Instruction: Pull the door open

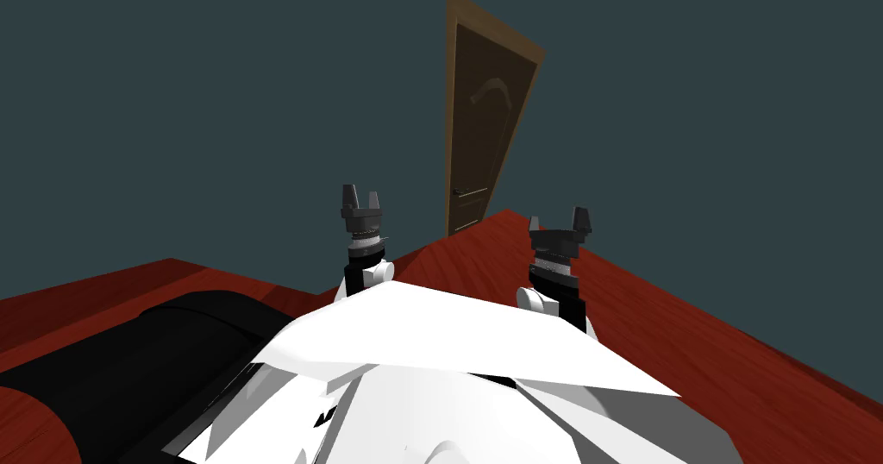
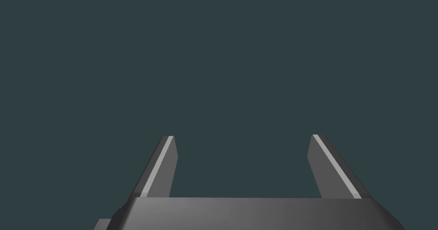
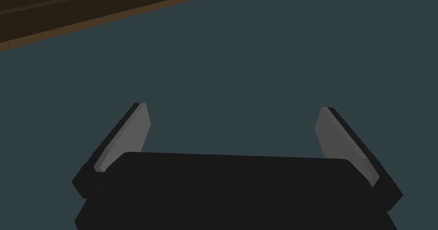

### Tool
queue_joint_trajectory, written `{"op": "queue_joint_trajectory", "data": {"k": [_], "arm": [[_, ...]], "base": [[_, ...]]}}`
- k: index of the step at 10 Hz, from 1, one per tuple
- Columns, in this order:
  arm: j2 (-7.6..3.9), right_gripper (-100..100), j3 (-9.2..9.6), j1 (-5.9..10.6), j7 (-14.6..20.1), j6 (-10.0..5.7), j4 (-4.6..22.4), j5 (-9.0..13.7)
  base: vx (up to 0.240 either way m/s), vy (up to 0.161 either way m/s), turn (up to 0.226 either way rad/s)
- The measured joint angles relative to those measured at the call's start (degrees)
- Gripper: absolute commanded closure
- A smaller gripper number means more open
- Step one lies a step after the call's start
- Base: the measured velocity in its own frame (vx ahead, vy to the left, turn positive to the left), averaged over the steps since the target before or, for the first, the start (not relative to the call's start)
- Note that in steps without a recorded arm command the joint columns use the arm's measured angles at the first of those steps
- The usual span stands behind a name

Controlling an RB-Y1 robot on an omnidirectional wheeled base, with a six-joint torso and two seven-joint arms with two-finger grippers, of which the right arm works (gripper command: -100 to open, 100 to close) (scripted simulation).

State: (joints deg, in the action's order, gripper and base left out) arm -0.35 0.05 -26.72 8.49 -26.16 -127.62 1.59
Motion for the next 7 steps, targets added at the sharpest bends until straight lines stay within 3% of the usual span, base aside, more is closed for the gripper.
{"op": "queue_joint_trajectory", "data": {"k": [7], "arm": [[-2.41, -100, 0.86, 3.79, 0.4, -1.05, 8.4, 0.1]], "base": [[0.114, -0.025, 0.075]]}}
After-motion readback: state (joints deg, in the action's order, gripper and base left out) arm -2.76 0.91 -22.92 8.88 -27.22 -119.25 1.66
